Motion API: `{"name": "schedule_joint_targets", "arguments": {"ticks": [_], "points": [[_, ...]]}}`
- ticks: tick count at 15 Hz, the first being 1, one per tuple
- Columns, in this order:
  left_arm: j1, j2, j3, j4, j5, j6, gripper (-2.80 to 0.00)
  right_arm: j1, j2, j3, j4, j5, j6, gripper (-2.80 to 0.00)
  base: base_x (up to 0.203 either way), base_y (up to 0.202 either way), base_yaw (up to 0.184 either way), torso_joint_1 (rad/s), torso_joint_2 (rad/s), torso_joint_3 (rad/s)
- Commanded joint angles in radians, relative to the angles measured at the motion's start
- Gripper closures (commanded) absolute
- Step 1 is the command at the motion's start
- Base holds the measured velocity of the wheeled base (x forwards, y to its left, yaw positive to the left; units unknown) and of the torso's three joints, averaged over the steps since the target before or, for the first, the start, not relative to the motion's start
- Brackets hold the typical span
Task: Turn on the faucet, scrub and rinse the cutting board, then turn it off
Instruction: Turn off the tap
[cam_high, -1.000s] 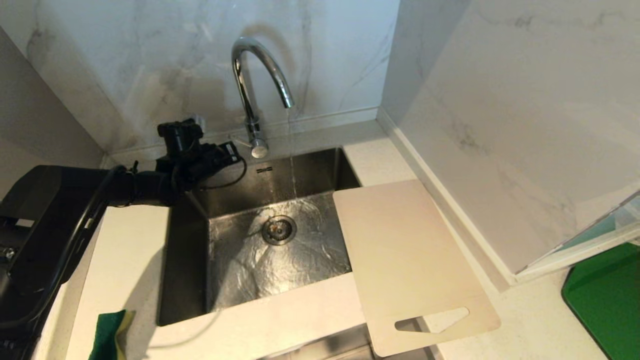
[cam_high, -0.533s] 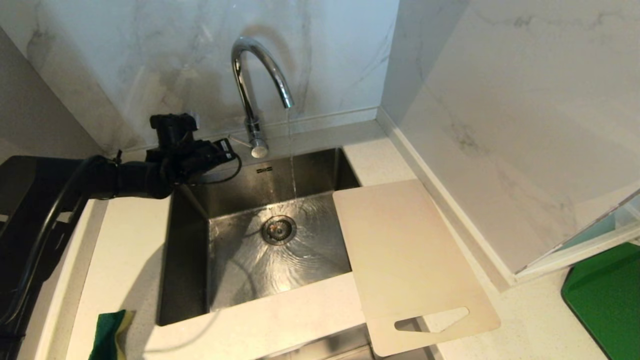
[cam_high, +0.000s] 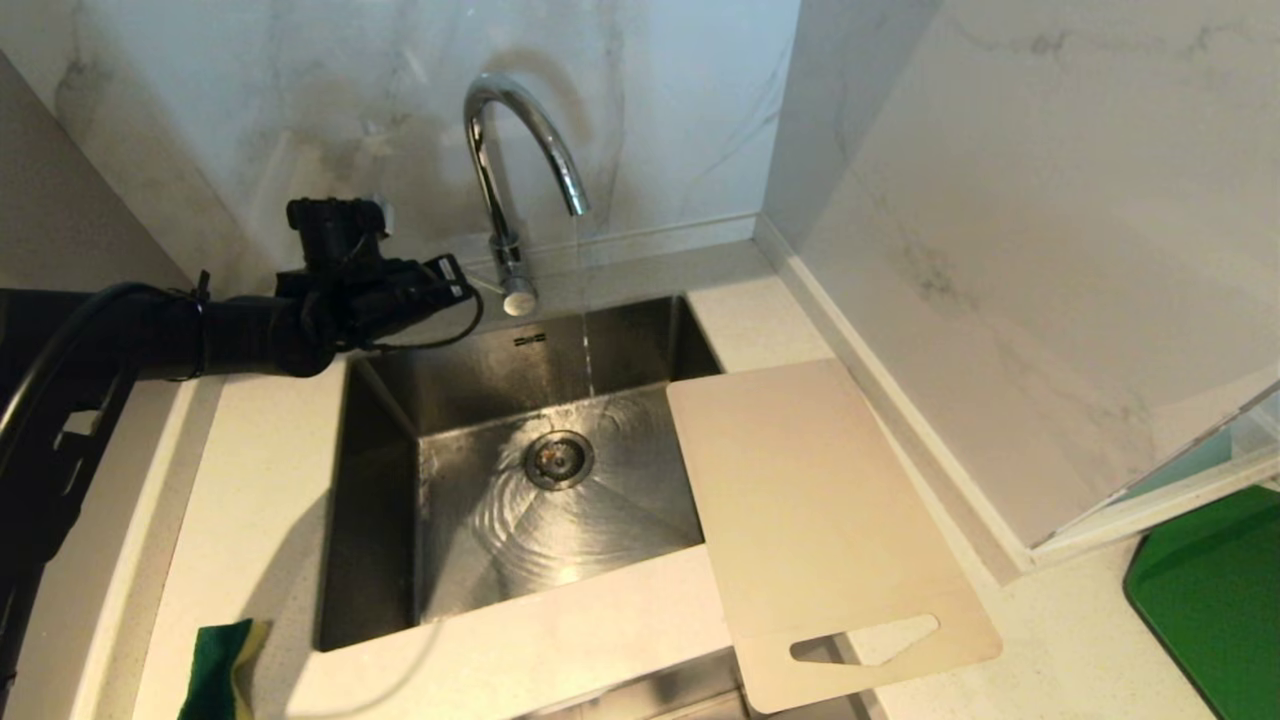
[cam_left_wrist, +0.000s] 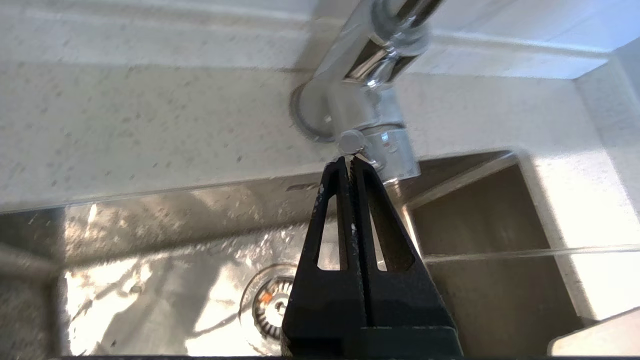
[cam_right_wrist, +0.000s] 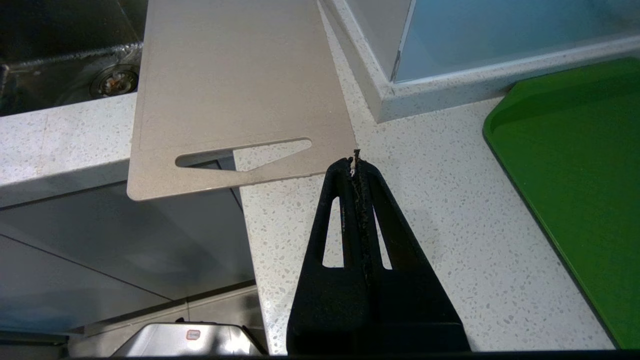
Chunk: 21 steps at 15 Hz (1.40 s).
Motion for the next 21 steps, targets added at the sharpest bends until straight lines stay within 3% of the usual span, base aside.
{"name": "schedule_joint_targets", "arguments": {"ticks": [1, 5, 14, 17, 21], "points": [[-0.003, -0.003, 0.000, 0.022, -0.033, -0.005, 0.00, 0.000, 0.001, 0.000, 0.000, 0.000, -0.001, 0.00, 0.000, 0.000, 0.000, 0.000, 0.00, 0.000], [-0.018, 0.005, -0.004, 0.021, -0.056, -0.013, 0.00, 0.000, 0.000, 0.000, 0.000, 0.000, -0.001, 0.00, 0.000, 0.000, 0.000, 0.000, 0.00, 0.000], [-0.020, 0.030, -0.008, -0.004, -0.115, -0.099, 0.00, 0.000, 0.001, 0.000, 0.000, 0.000, -0.001, 0.00, 0.000, 0.000, 0.000, 0.000, 0.00, 0.000], [-0.016, 0.050, -0.014, -0.052, -0.168, -0.194, 0.00, 0.000, 0.002, 0.000, 0.000, 0.000, -0.001, 0.00, 0.000, 0.000, 0.000, 0.000, 0.00, 0.000], [-0.015, 0.062, -0.015, -0.094, -0.170, -0.197, 0.00, 0.000, 0.000, 0.000, 0.000, 0.000, -0.001, 0.00, 0.000, 0.000, 0.000, 0.000, 0.00, 0.000]]}}
